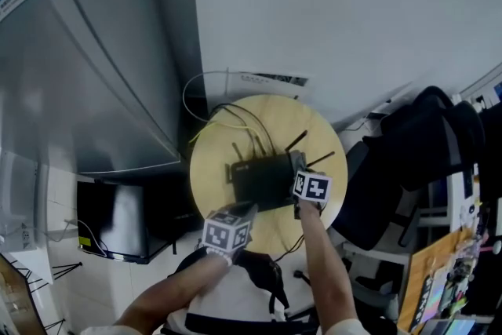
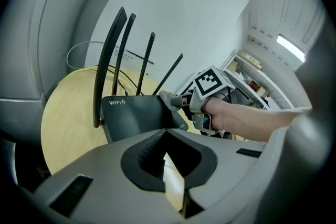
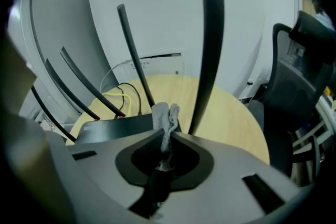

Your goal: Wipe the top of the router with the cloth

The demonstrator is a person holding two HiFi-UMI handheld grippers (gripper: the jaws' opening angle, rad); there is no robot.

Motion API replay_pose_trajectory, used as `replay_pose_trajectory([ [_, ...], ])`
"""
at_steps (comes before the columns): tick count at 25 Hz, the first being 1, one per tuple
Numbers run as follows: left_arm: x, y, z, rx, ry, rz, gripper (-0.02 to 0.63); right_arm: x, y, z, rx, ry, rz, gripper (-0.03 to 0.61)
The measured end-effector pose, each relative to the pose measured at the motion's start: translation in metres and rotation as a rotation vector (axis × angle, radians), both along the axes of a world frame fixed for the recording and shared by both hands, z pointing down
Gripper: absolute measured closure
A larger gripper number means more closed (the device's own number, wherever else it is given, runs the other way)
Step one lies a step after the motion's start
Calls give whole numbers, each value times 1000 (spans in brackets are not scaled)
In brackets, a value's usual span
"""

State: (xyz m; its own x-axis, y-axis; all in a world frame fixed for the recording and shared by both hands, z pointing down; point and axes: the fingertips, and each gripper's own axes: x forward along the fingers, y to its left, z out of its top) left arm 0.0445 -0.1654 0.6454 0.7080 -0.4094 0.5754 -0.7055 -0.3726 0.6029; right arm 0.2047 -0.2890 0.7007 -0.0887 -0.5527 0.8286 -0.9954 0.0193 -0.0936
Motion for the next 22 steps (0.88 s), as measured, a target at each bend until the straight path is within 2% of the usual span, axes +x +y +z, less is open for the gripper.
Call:
replay_pose_trajectory([
  [6,-10,3,2,-15,-17,-8,616,14,5,-6,27,182,-55,540],
  [9,-14,4,6,-13,-10,-24,615,21,13,-10,29,237,-83,540],
  [14,-20,6,8,-22,4,-56,615,23,26,-2,-1,201,-76,540],
  [22,-34,3,7,-23,-16,-95,615,-16,38,-4,-8,86,-81,540],
])
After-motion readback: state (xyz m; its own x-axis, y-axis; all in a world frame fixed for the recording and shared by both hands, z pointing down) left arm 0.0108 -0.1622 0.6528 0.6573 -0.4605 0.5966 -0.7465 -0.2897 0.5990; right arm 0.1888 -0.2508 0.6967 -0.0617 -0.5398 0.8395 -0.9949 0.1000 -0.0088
